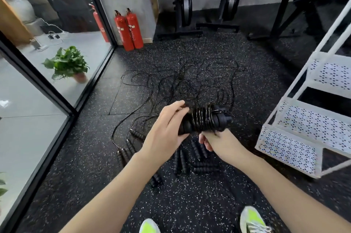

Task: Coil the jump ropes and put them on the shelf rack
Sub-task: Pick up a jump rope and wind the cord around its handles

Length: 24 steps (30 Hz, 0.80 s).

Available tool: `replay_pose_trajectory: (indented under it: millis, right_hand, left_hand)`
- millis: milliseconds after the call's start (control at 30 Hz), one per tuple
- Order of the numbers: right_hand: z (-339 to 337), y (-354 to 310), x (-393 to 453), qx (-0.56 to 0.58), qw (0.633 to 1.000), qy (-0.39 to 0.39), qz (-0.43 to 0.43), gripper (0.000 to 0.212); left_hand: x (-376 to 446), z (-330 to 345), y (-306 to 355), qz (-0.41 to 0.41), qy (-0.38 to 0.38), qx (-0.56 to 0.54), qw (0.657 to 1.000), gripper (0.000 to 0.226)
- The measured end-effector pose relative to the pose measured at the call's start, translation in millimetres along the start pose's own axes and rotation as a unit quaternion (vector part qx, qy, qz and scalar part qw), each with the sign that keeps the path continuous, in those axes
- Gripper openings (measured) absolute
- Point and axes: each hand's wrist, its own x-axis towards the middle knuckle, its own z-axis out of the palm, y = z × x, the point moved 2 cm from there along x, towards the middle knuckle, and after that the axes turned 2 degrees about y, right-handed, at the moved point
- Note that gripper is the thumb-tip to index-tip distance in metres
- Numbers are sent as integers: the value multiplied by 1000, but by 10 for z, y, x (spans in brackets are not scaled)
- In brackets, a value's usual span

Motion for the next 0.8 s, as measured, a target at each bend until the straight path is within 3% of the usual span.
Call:
replay_pose_trajectory:
  millis: [100,167,233,467,633,800]
  right_hand:
    - [110,16,-87,-98,990,-95,-22,8]
    - [165,3,-129,-157,981,-113,-30,18]
    - [204,-61,-135,-229,967,-99,-50,19]
    - [237,-320,-202,-278,949,-69,-129,20]
    - [114,-323,-192,-323,925,-57,-191,28]
    - [-148,-284,-105,-280,928,20,-244,18]
  left_hand:
    - [-114,173,-132,-48,-11,12,999,54]
    - [-176,250,-189,-50,-38,33,998,56]
    - [-205,287,-223,-54,-54,61,995,59]
    - [-252,339,-303,-92,-68,95,989,58]
    - [-324,401,-297,-89,-109,49,989,61]
    - [-372,418,-281,-49,-168,-12,984,55]
